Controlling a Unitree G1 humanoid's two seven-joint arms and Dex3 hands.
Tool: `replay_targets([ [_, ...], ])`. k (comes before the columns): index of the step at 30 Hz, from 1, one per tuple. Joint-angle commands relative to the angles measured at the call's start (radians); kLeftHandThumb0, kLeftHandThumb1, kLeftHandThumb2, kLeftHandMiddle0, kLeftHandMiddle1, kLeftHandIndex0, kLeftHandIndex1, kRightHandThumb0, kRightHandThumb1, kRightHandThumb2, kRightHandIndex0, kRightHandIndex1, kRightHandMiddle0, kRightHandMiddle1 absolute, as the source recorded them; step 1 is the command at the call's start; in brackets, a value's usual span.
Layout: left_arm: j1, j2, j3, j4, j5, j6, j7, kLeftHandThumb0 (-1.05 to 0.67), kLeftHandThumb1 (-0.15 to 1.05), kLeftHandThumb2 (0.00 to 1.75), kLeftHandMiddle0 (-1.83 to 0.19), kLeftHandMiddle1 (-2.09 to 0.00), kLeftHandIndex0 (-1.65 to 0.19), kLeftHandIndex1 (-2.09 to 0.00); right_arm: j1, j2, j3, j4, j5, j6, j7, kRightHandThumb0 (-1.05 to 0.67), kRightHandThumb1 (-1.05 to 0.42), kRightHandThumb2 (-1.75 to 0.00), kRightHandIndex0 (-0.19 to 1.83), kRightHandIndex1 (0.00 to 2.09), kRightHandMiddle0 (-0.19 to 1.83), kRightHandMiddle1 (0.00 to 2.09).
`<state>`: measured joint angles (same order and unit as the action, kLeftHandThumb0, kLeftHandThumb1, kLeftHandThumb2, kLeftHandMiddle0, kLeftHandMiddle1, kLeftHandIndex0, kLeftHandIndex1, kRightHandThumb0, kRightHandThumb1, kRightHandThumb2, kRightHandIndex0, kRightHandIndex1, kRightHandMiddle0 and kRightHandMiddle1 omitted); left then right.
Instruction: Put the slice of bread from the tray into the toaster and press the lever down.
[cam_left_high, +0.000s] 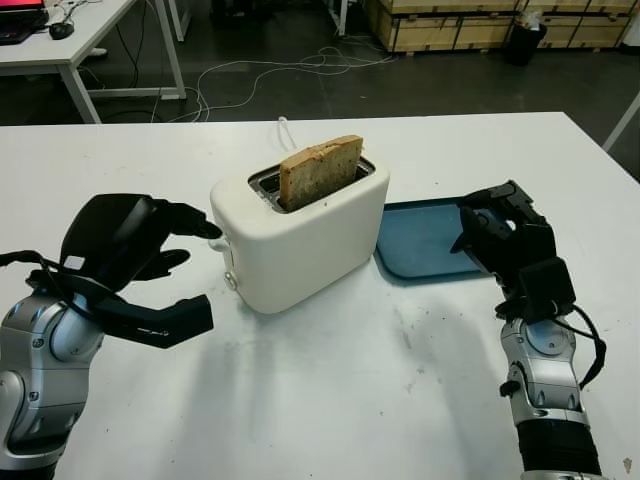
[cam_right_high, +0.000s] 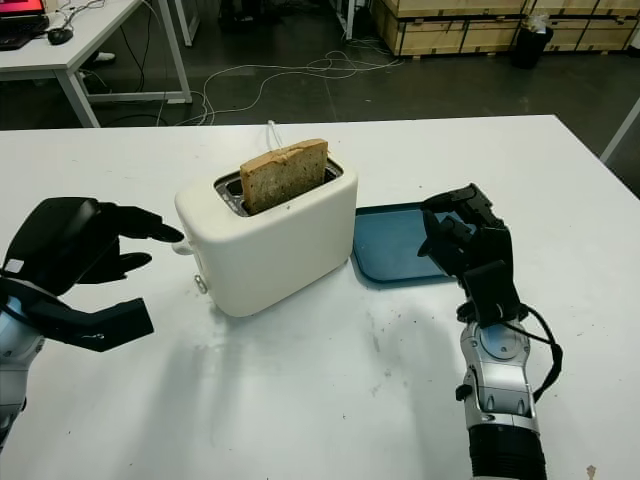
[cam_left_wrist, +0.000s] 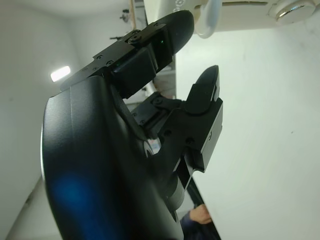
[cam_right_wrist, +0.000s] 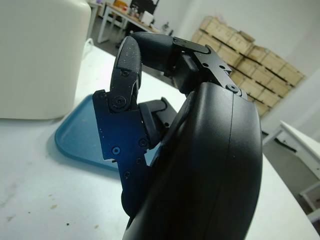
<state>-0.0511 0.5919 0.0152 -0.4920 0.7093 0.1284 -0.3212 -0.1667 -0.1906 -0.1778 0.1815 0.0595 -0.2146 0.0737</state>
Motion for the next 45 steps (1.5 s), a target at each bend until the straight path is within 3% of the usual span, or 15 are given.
replay_targets([
  [1,-0.016,0.006,-0.009,-0.003,0.022,0.009,-0.013,0.15,0.77,0.12,-1.17,-1.31,-1.13,-0.03,0.002,0.005,0.0,-0.006,0.007,-0.039,0.005,-0.26,-0.92,-0.43,0.79,1.75,0.49,1.73],
  [18,-0.065,0.008,-0.059,0.076,0.032,-0.02,-0.029,0.11,0.79,0.09,-1.14,-1.36,-1.14,-0.02,0.017,0.011,-0.007,-0.028,0.029,-0.036,0.015,-0.26,-0.92,-0.43,0.81,1.75,0.48,1.75],
  [35,-0.066,0.015,-0.069,0.071,0.06,0.003,-0.051,0.09,0.81,0.08,-1.15,-1.36,-1.14,-0.01,0.027,0.007,-0.01,-0.052,0.034,-0.034,0.025,-0.25,-0.92,-0.43,0.82,1.75,0.47,1.75],
  [40,-0.057,0.004,-0.079,0.067,0.053,0.0,-0.053,0.1,0.81,0.06,-1.15,-1.36,-1.15,-0.01,0.029,0.006,-0.009,-0.062,0.033,-0.021,0.018,-0.25,-0.92,-0.42,0.81,1.75,0.47,1.75],
  [45,0.006,-0.05,-0.155,0.056,0.076,0.041,-0.07,0.11,0.84,0.06,-1.15,-1.28,-1.12,0.0,0.02,0.002,-0.01,-0.042,0.04,-0.048,0.033,-0.26,-0.92,-0.43,0.81,1.75,0.48,1.75],
])
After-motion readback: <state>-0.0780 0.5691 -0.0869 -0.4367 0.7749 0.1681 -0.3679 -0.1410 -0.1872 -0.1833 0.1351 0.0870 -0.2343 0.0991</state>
